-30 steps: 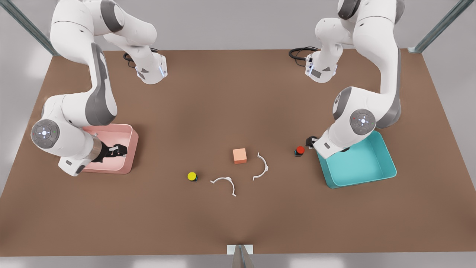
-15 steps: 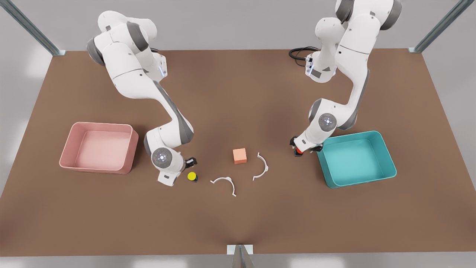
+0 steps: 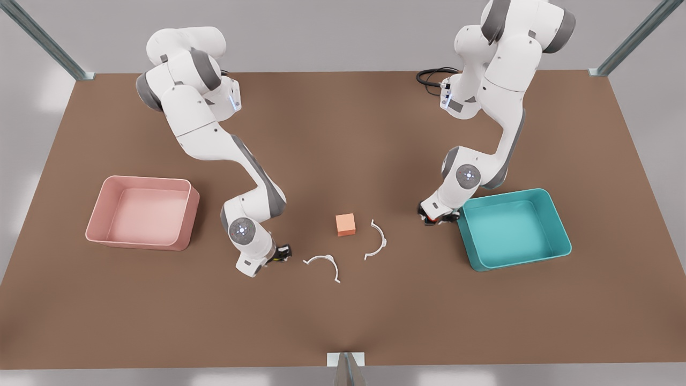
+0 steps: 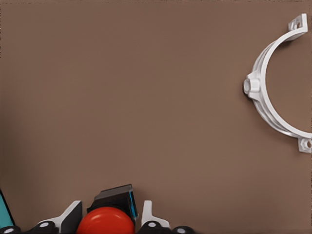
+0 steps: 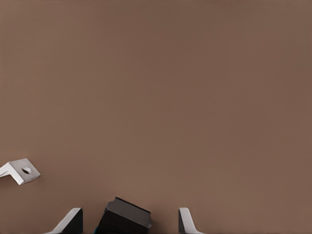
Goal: Place the red button in the blue storage box with the left arm, and place the yellow button in the pink storage box with the right arm
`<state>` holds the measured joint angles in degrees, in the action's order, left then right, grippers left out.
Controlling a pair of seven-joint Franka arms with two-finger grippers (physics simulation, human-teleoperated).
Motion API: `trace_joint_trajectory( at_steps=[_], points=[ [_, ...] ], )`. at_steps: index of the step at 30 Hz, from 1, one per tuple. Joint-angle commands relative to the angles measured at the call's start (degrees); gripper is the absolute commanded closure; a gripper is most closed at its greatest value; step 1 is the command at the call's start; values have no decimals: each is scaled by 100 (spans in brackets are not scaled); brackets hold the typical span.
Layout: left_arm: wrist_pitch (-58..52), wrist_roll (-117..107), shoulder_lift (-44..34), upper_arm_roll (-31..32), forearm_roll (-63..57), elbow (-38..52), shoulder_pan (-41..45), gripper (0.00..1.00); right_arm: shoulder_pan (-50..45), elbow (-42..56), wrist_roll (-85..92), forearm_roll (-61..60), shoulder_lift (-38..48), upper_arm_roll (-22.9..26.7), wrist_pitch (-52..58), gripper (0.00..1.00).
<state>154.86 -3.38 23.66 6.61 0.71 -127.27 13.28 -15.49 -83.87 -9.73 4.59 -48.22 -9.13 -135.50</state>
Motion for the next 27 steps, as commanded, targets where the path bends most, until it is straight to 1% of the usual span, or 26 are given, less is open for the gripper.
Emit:
trace_joint_trajectory(
  at_steps=[1,2,3,7,10,11,12,13,16,17,18,20,22,23,25,26,27],
  points=[
    [88,65,-1,-2,-10,18,-1,31,2,-16,-522,7,-3,-1,-292,25],
    [88,65,-1,7,-10,18,-1,36,2,-24,-522,7,-12,-1,-354,27],
    [88,57,-1,7,-10,18,-1,40,-7,-59,-522,7,-12,-1,-354,27],
    [79,48,-45,7,-10,44,-1,41,20,-218,-522,157,-12,-1,-354,24],
    [53,48,-89,7,-10,79,-10,45,-16,-411,-530,157,32,-1,-354,24],
    [53,48,-98,7,-10,79,-10,47,-16,-429,-531,157,41,-1,-354,27],
    [44,48,-98,7,-10,79,-10,48,-16,-429,-530,157,50,-1,-345,36],
    [26,48,-124,7,-10,114,-18,48,-16,-420,-530,157,67,-9,-345,43],
    [-737,65,-361,-28,-10,588,-54,48,-7,-402,-530,157,155,-18,-301,43],
    [-1194,83,-449,-37,-10,896,-176,48,2,-411,-530,157,243,-27,-257,46],
    [-1458,267,-511,-46,-10,1054,-281,48,19,-402,-522,157,427,-27,-38,46],
    [-1766,856,-722,-46,-1,1055,-625,48,300,-542,-469,157,990,-53,525,46],
    [-2083,1497,-915,-46,69,1055,-1020,48,625,-1272,-144,157,1728,-53,534,46],
    [-2320,2060,-977,-55,368,1046,-1240,48,828,-1606,111,157,1992,-62,525,46],
    [-2469,2718,-1038,-55,403,1019,-1600,48,1126,-2185,357,157,2475,-62,499,45],
    [-2505,3106,-1030,-63,456,1002,-1837,48,1469,-2599,638,157,2800,-88,472,45],
    [-2558,3186,-1003,-63,483,985,-1882,47,1847,-2924,840,157,3038,-255,455,46]
  ],
)
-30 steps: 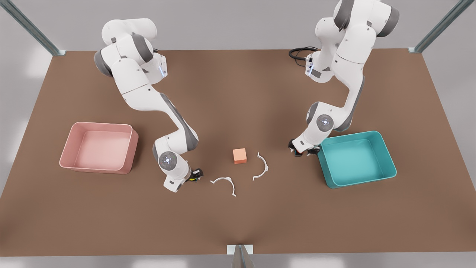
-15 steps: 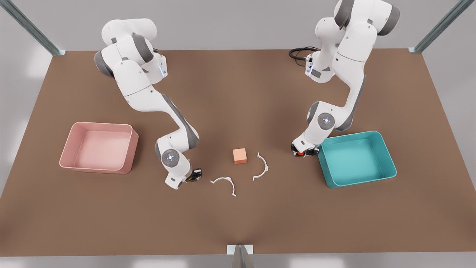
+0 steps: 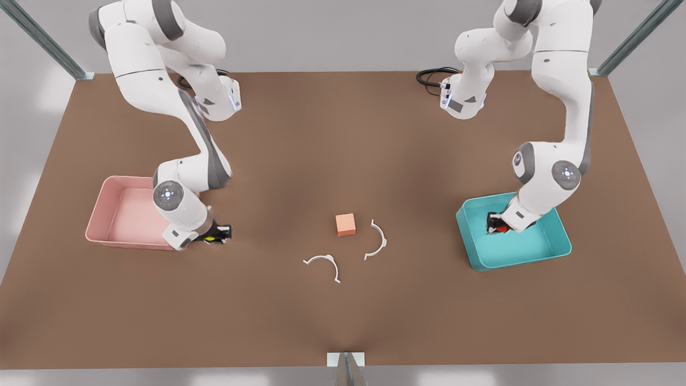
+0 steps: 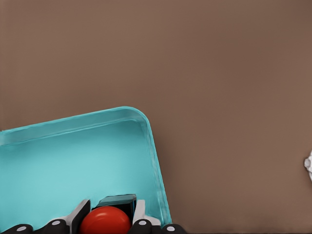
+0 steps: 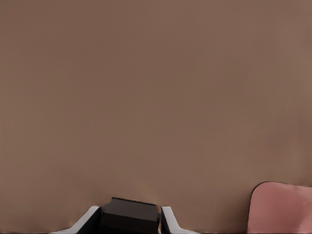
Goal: Place the red button in the blue storage box with the left arm, and place the yellow button in the pink storage box with the right arm
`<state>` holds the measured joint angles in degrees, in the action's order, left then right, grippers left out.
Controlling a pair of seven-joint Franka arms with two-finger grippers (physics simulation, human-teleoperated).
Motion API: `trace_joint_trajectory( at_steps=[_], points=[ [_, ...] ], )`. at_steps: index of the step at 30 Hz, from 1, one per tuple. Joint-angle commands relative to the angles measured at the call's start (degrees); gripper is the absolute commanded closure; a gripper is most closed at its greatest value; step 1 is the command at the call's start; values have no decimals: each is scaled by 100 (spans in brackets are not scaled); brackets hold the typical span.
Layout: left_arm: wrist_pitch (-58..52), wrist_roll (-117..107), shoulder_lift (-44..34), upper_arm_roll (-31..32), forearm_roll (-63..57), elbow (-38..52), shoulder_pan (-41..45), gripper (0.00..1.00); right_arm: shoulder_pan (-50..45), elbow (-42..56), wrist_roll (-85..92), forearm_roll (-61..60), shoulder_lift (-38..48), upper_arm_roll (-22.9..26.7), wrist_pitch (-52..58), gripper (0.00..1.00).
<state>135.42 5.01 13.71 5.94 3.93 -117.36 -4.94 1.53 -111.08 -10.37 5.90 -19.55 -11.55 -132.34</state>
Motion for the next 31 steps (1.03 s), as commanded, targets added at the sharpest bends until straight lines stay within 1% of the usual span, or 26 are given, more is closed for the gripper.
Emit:
trace_joint_trajectory(
  at_steps=[1,2,3,7,8,10,11,12,13,14,15,16,17,18,20,21,22,23,24,26,28,31],
  points=[
    [-614,2390,36,-5,161,-15,-103,47,680,-493,1098,26,381,-338,138,46],
    [-614,2513,80,-5,161,-15,-130,46,1085,-783,1344,26,592,-532,77,45],
    [-614,2522,132,-5,169,-7,-174,1,1323,-985,1625,26,751,-541,77,45],
    [-613,2443,212,-5,178,46,-165,0,2483,-1144,3216,26,848,-541,77,45],
    [-640,1961,141,3,152,169,-139,0,2676,-1144,3462,26,848,-541,94,45],
    [-1727,478,211,30,143,1318,10,0,2861,-1144,3673,26,830,-541,94,44],
    [-2212,-280,211,30,126,1899,90,0,2879,-1144,3647,26,804,-541,86,13],
    [-2415,-413,203,30,134,2269,81,0,2879,-1144,3638,26,769,-541,77,7],
    [-2940,-667,106,30,126,2567,73,0,2870,-1144,3629,17,733,-541,68,1],
    [-3724,-1160,124,21,99,3455,81,0,2870,-1144,3603,17,725,-541,59,0],
    [-3900,-1362,80,21,99,3605,64,0,2870,-1118,3603,17,698,-541,59,0],
    [-4225,-1327,-43,21,-329,3614,72,0,2782,-776,3568,17,698,-541,173,0],
    [-4252,-1354,-105,74,-569,3606,134,0,2598,-127,3332,17,689,-629,611,0],
    [-4331,-1336,-140,47,-323,3614,116,0,2107,734,2709,26,689,-655,1410,0],
    [-4419,-1319,-289,30,-331,3518,178,0,1271,2203,1319,17,698,-655,2826,0],
    [-4410,-1319,-325,-5,-331,3474,239,0,1209,2477,878,8,908,-656,3214,0],
    [-4410,-1319,-325,3,-331,3474,239,0,429,2082,913,-9,1576,257,3390,0],
    [-4410,-1319,-307,3,-340,3474,239,0,14,1660,913,8,1665,689,3408,0],
    [-4410,-1319,-298,3,-340,3474,239,0,-39,1843,896,17,1534,690,3838,0],
    [-4410,-1336,-290,3,-358,3483,292,0,-83,2565,922,17,1023,795,4076,0],
    [-4402,-1327,-290,3,-358,3483,283,0,-101,2609,931,17,1015,795,3768,0],
    [-4393,-1336,-281,3,-367,3500,283,0,-118,2627,870,26,1041,778,3733,0]
  ],
)
